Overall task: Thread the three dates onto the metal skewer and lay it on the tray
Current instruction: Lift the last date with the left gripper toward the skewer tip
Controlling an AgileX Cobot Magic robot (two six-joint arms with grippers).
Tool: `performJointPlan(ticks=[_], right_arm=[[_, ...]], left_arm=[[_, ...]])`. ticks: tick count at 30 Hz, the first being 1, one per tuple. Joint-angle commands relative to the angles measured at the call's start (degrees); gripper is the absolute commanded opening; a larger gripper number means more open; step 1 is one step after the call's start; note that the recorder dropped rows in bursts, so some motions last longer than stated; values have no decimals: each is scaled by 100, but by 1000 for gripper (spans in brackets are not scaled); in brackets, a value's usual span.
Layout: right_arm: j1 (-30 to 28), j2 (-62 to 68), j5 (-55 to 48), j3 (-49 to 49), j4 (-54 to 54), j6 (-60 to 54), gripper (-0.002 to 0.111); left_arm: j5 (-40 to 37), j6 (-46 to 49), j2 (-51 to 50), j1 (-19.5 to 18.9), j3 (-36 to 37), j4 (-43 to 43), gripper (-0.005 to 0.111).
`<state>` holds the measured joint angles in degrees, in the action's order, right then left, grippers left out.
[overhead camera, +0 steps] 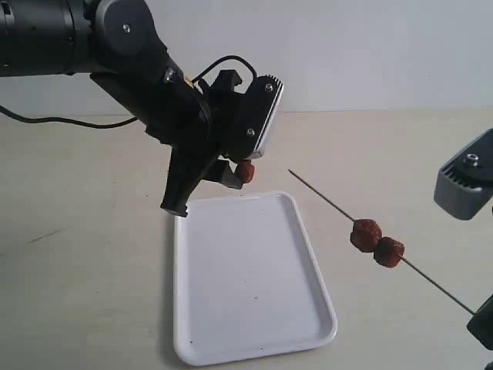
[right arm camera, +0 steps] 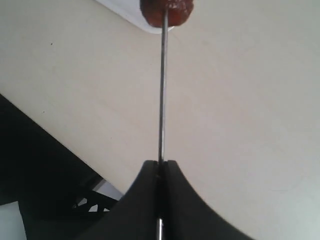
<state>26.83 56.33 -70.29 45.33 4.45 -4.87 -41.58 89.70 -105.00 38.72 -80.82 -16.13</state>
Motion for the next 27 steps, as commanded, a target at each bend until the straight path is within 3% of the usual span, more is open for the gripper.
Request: performJointPlan(ticks=[1,11,27], right_arm=[[-18,216,32,9,19,-163,0],[-18,462,32,9,273,-524,0],[-18,763,304,21,264,-562,0]], left_arm=[[-197,256,126,-4,5,-122,34],[-333,891,148,-4,5,-812,34],[-905,1054,148,66,5,-981,34]])
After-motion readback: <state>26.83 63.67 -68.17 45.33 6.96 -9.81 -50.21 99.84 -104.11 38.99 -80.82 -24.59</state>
